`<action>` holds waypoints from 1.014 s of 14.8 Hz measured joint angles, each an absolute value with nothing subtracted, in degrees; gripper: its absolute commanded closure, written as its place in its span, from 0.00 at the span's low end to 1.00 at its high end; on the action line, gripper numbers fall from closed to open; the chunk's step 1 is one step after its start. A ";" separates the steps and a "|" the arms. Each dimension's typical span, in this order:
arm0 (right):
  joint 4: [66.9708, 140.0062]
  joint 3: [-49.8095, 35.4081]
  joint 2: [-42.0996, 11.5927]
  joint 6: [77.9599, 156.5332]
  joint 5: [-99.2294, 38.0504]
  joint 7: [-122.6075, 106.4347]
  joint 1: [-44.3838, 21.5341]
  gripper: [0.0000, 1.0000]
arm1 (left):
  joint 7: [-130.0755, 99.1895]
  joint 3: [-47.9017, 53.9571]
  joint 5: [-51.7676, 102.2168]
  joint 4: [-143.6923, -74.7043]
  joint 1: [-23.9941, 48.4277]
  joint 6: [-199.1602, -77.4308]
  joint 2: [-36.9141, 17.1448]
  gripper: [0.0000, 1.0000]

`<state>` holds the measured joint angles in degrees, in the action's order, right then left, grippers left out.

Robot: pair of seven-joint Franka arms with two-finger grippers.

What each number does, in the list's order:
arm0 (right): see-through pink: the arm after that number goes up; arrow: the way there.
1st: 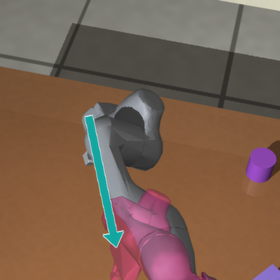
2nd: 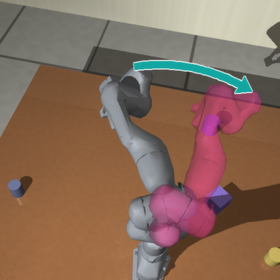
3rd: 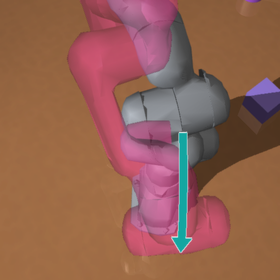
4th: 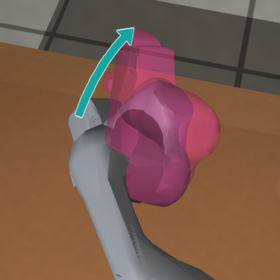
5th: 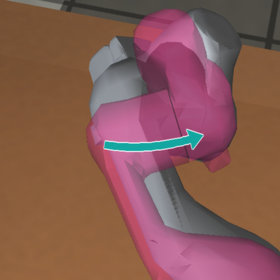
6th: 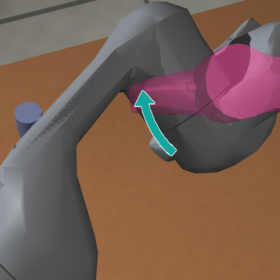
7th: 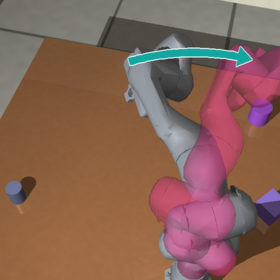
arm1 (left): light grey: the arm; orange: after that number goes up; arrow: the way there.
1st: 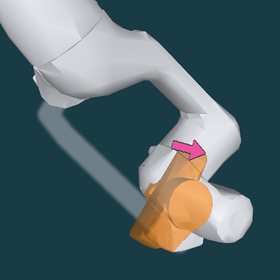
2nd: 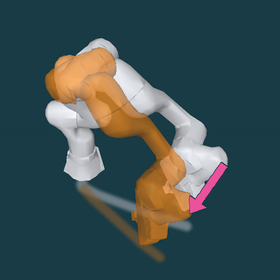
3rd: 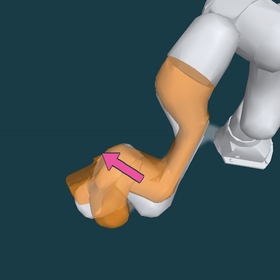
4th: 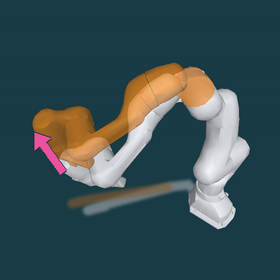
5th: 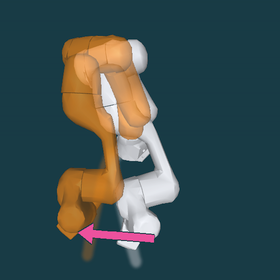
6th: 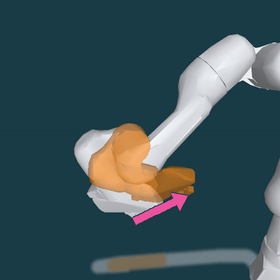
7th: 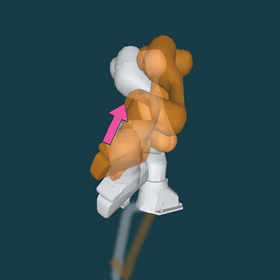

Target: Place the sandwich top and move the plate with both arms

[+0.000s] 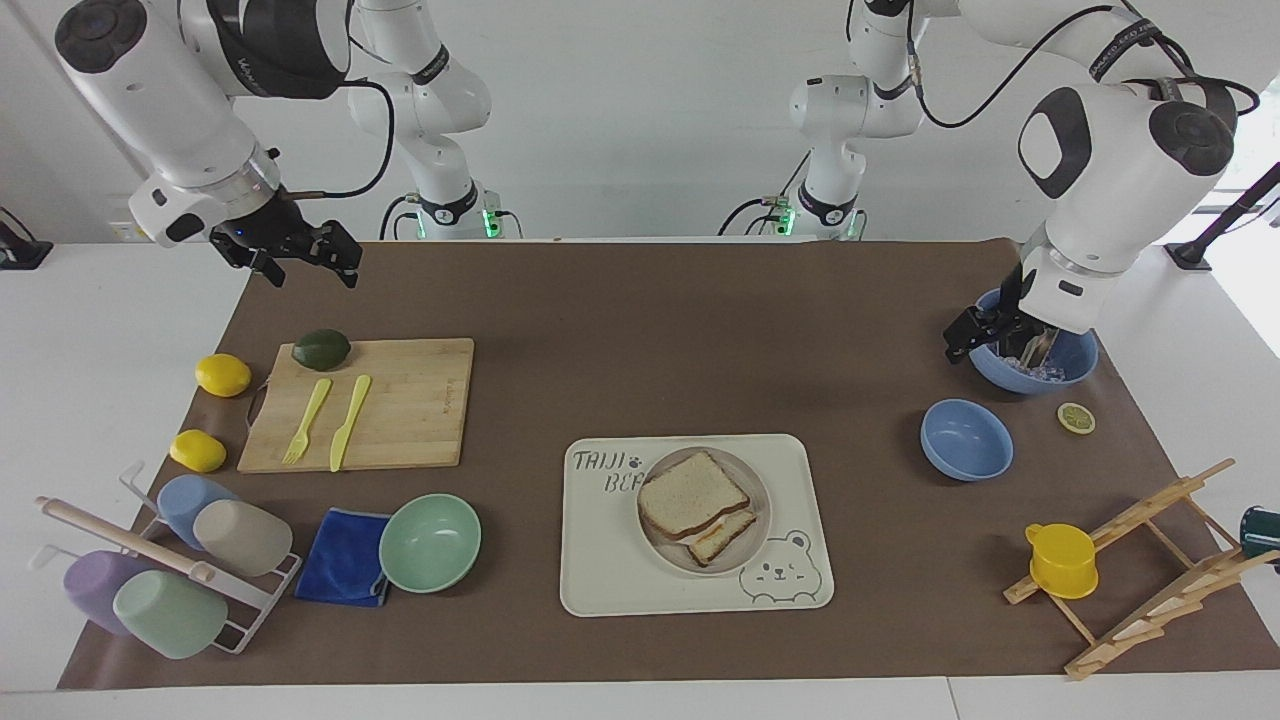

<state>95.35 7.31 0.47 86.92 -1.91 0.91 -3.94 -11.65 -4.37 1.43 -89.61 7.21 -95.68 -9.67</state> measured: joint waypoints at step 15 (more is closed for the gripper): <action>95.35 7.31 0.47 86.92 -1.91 0.91 -3.94 0.00 | -8.91 -3.66 1.40 -94.82 3.13 -94.31 -1.81 0.00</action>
